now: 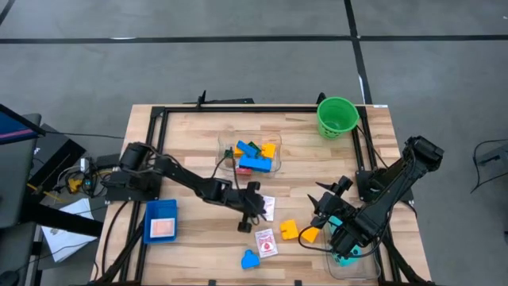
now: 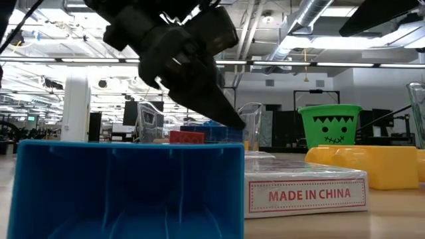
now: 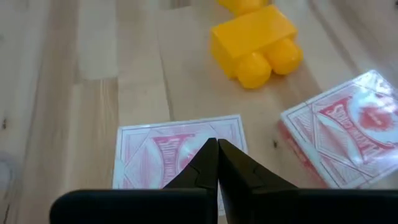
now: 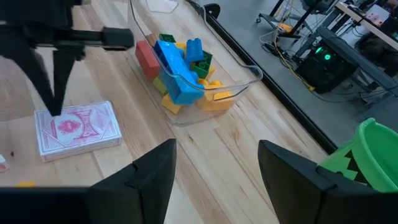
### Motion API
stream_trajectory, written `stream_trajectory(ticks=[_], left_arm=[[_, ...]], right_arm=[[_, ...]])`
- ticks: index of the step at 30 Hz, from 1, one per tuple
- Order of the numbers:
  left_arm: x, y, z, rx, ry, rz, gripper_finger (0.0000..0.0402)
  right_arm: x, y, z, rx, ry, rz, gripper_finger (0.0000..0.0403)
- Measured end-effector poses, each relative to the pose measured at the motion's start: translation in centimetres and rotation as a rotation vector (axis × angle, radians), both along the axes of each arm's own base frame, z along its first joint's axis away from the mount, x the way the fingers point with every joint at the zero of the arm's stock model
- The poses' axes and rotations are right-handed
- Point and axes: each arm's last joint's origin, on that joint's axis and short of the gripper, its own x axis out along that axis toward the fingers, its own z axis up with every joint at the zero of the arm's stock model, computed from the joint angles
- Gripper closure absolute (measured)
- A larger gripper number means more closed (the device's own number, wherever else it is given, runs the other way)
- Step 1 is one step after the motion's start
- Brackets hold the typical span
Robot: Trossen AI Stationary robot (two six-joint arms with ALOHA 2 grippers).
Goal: Pick & Place Toys
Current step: Put the pink playing card box into the blue bin
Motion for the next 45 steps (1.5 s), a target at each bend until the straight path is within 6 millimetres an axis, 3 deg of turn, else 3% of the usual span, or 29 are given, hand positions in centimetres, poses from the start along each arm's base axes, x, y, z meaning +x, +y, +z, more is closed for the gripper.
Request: stream_trajectory(ticks=[8,25,30,38,45], left_arm=[[-0.3,-1.3,-0.5,0.045,0.010,0.008,0.0401],[-0.9,-1.6,-2.3,0.118,0.130,0.046,0.0401],[-2.5,-1.9,-2.0,0.164,0.261,0.031,0.0401],[-5.6,-2.2,0.0,0.153,0.426,-0.010,0.0401],[-9.4,-1.3,-0.4,0.095,0.488,-0.011,0.0401]], right_arm=[[0.1,0.0,0.0,0.000,-0.001,0.002,0.0184],[0.1,0.1,0.0,0.003,-0.005,0.005,0.0184],[0.1,0.1,0.0,0.003,-0.005,0.004,0.0184],[0.1,0.1,0.0,0.004,-0.006,0.004,0.0184],[0.1,0.1,0.0,0.010,-0.011,0.004,0.0184]])
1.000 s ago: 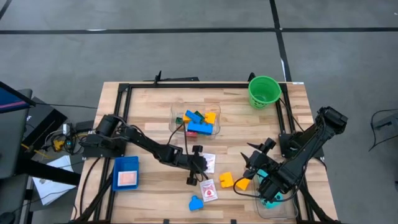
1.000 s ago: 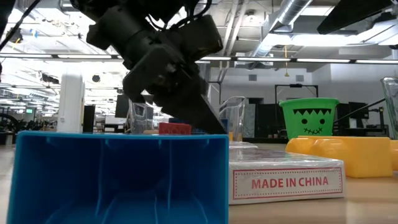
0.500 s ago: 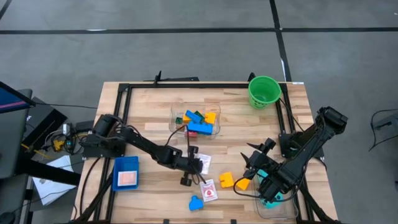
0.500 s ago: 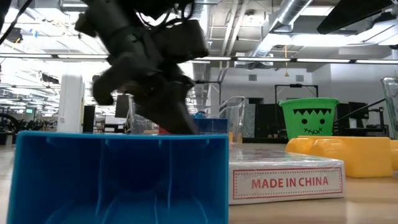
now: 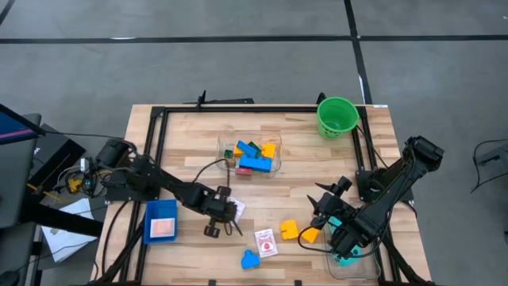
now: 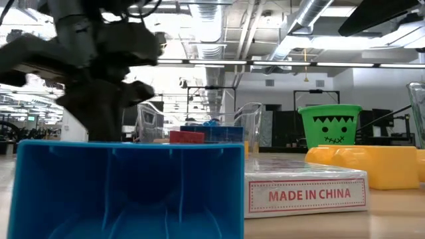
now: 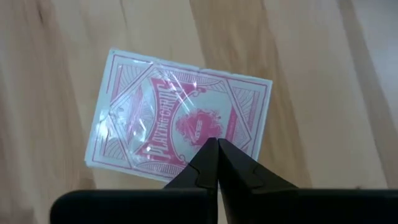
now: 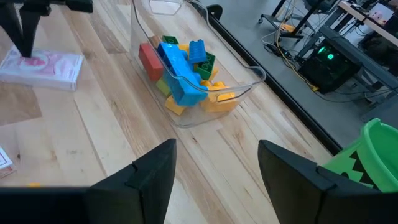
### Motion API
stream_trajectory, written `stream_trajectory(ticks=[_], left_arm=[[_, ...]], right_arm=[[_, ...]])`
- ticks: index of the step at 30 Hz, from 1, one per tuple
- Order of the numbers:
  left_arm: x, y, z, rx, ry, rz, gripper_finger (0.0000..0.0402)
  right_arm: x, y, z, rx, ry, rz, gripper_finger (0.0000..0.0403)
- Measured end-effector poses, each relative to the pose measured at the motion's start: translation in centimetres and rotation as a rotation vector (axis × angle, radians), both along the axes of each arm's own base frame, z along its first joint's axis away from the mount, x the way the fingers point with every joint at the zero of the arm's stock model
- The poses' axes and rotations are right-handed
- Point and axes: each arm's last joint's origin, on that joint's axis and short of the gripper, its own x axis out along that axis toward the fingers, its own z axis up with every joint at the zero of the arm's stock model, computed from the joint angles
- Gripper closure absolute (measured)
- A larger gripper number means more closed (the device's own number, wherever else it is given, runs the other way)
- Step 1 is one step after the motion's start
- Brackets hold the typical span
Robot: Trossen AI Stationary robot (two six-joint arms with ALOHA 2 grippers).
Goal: Pick & Place Toys
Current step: Put the pink playing card box into the blue bin
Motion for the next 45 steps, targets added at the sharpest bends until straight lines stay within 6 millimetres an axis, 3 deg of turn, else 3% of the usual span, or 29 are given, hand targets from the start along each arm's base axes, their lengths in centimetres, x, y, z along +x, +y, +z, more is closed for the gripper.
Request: stream_trajectory(ticks=[11,17,21,30,34,45], left_arm=[[-6.0,2.5,1.8,-0.038,-0.062,0.053,0.0401],[-6.9,3.5,3.4,-0.147,-0.201,0.354,0.0386],[-7.1,3.8,4.0,-0.301,-0.199,0.575,0.0325],[-6.6,3.2,2.5,-0.368,-0.163,0.889,0.0093],[-6.3,3.5,1.6,-0.386,-0.106,0.944,0.0016],[-5.0,3.8,-0.7,-0.413,0.042,0.985,0.0031]], right_arm=[[0.1,-0.1,0.0,0.002,-0.001,-0.006,0.0184],[0.1,-0.1,0.0,0.002,-0.002,-0.007,0.0184],[0.1,-0.1,0.0,0.002,-0.002,-0.007,0.0184],[0.1,0.0,0.0,0.003,-0.002,-0.004,0.0184],[0.1,-0.1,0.0,0.003,0.000,-0.004,0.0184],[-0.1,-0.3,-0.6,-0.011,0.014,-0.008,0.0184]])
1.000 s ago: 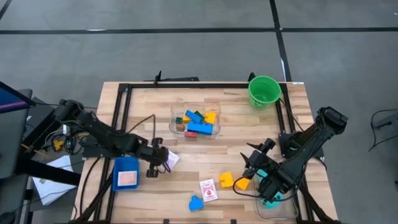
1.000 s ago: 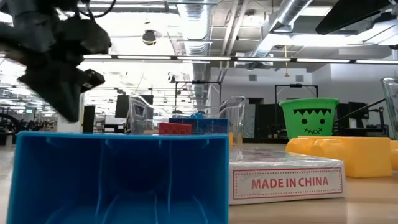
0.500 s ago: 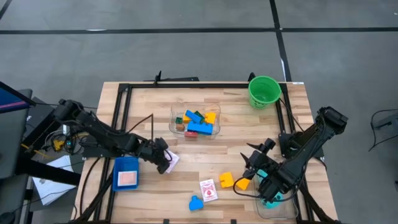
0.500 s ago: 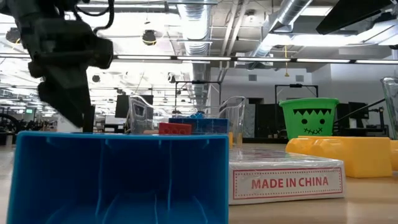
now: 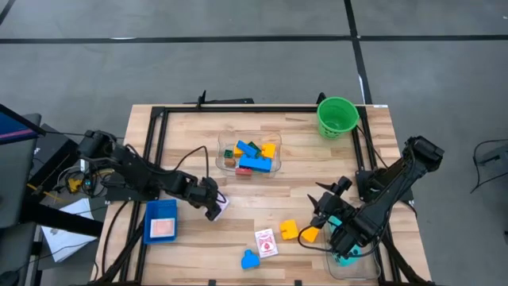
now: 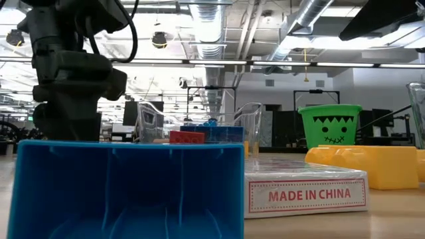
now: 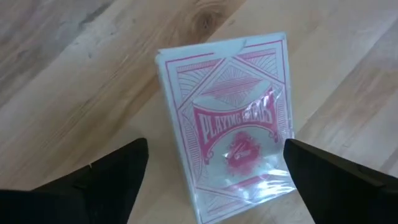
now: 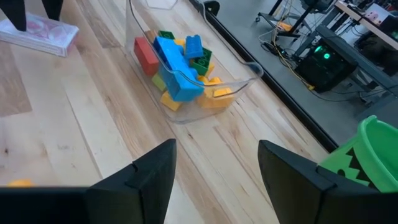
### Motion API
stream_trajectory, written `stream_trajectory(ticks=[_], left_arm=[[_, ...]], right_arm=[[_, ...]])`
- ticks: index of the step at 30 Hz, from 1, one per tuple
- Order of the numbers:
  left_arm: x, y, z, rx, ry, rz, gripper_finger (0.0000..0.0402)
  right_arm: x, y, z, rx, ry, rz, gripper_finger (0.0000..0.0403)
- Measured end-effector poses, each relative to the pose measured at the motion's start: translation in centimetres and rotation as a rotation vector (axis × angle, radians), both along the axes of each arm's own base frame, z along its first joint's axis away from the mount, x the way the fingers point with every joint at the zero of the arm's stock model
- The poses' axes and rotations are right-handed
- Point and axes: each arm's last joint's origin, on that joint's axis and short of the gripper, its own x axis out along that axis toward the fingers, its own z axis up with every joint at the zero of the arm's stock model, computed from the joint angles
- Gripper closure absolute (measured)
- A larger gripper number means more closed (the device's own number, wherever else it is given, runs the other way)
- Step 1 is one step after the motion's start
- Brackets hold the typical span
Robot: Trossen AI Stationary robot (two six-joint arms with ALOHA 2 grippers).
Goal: Pick & Place Toys
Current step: Put the pink playing card box into the blue bin
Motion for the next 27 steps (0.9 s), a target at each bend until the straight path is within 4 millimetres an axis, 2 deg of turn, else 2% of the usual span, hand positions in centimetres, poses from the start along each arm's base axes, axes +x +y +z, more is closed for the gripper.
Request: stream_trajectory(ticks=[6,12,16,27], left_arm=[[1.0,-0.3,0.9,0.032,0.021,-0.053,0.0026],[0.4,0.1,0.8,0.072,0.095,-0.040,0.0030],[0.6,0.1,0.9,0.069,0.083,-0.032,0.0036],[1.9,-0.2,3.4,0.118,0.074,-0.008,0.0055]], right_arm=[[-0.1,-0.2,-0.7,-0.006,0.006,-0.001,0.0184],[-0.2,-0.2,-0.8,-0.008,0.008,-0.001,0.0184],[-0.2,-0.2,-0.8,-0.008,0.008,-0.001,0.0184],[-0.2,-0.2,-0.8,-0.004,0.013,-0.002,0.0184]])
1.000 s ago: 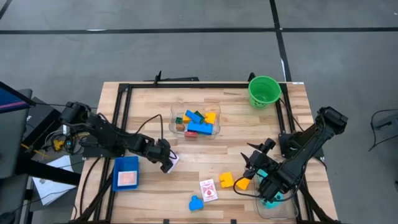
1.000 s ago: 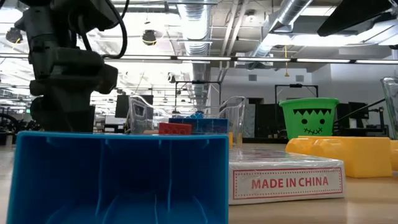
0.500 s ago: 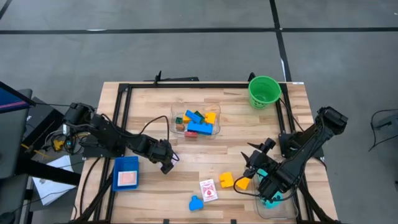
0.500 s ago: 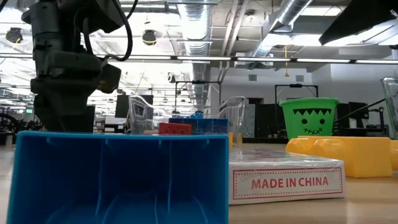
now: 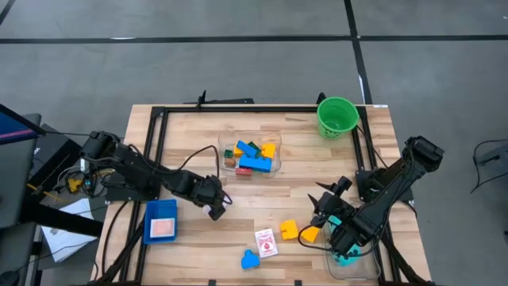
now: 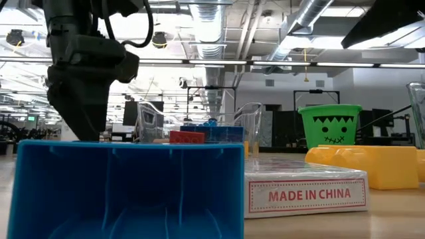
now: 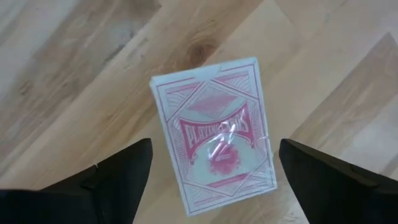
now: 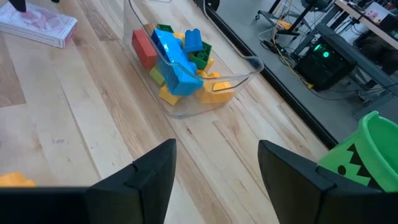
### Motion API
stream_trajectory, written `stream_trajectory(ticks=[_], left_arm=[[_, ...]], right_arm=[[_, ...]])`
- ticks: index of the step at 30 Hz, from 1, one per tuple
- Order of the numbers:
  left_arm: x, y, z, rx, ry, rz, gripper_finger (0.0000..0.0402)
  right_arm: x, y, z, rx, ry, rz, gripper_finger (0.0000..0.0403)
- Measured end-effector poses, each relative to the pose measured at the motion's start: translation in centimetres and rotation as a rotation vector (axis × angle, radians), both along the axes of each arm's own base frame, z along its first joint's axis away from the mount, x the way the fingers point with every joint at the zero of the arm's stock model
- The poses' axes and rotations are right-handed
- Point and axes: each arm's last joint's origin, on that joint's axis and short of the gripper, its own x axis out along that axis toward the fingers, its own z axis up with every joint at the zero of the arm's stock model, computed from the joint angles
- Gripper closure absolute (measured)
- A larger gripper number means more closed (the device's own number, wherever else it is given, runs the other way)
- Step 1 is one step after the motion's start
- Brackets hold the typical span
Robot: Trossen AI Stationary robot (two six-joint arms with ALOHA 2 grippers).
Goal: Pick & Place Toys
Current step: Put the pink playing card box into the blue bin
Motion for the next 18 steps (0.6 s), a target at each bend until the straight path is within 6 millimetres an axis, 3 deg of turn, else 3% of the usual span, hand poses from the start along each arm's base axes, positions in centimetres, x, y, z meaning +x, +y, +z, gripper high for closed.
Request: stream_trajectory(ticks=[6,11,15,18], left_arm=[[1.2,-0.6,-0.8,0.005,0.060,-0.011,0.0068],[3.1,-1.3,-1.2,0.051,0.244,-0.087,0.0081],[4.8,-1.8,-0.9,0.075,0.240,-0.132,0.0084],[5.0,-1.8,-1.1,0.083,0.245,-0.144,0.0083]], right_arm=[[0.0,0.0,0.0,0.008,0.014,-0.003,0.0184],[0.0,0.0,0.0,0.009,0.016,-0.003,0.0184],[-0.2,0.1,0.0,0.009,0.017,0.005,0.0184],[-0.4,0.4,0.0,0.007,0.019,0.019,0.0184]])
